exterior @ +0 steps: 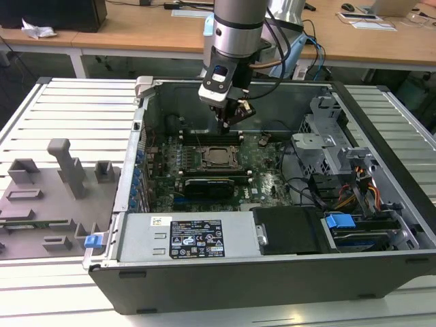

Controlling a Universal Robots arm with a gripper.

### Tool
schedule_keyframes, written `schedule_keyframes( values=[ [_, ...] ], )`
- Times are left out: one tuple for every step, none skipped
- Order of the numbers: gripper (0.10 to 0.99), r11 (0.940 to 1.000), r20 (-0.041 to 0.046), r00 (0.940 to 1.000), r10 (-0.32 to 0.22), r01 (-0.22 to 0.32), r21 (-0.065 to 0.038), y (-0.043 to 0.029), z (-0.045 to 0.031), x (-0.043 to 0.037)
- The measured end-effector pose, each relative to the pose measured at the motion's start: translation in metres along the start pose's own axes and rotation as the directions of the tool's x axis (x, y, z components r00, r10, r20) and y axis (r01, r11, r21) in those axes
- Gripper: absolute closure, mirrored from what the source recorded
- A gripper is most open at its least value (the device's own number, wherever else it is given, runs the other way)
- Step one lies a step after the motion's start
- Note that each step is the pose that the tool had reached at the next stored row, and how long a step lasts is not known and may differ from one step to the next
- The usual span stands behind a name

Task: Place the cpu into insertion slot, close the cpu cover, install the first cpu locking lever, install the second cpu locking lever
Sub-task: 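Install the first cpu locking lever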

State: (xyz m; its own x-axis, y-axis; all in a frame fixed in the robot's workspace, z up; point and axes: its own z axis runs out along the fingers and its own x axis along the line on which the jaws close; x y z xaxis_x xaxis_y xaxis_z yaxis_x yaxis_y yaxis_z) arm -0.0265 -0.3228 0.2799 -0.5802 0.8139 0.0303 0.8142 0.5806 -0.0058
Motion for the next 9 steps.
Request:
schedule_keyframes(
  values=[
    [0.980, 1.0000, 0.0000, 1.0000, -0.008, 0.008, 0.000, 0.0000, 0.0000, 0.0000],
    [0.980, 0.9999, 0.0001, 0.9999, -0.014, 0.014, 0.000, 0.0000, 0.0000, 0.0000],
    [0.980, 0.9998, 0.0001, 0.9998, -0.021, 0.021, 0.001, 0.0000, 0.0000, 0.0000],
    [0.980, 0.9996, 0.0002, 0.9996, -0.029, 0.029, 0.001, 0.0000, 0.0000, 0.0000],
    [0.980, 0.9994, 0.0002, 0.9994, -0.034, 0.034, 0.001, 0.0000, 0.0000, 0.0000],
    [0.980, 0.9993, 0.0002, 0.9993, -0.037, 0.037, 0.001, 0.0000, 0.0000, 0.0000],
    [0.980, 0.9991, 0.0002, 0.9991, -0.042, 0.042, 0.001, 0.0000, 0.0000, 0.0000],
    [0.980, 0.9990, 0.0003, 0.9990, -0.046, 0.046, 0.001, 0.0000, 0.0000, 0.0000],
    [0.980, 0.9987, 0.0003, 0.9987, -0.051, 0.051, 0.002, 0.0000, 0.0000, 0.0000]
  ],
)
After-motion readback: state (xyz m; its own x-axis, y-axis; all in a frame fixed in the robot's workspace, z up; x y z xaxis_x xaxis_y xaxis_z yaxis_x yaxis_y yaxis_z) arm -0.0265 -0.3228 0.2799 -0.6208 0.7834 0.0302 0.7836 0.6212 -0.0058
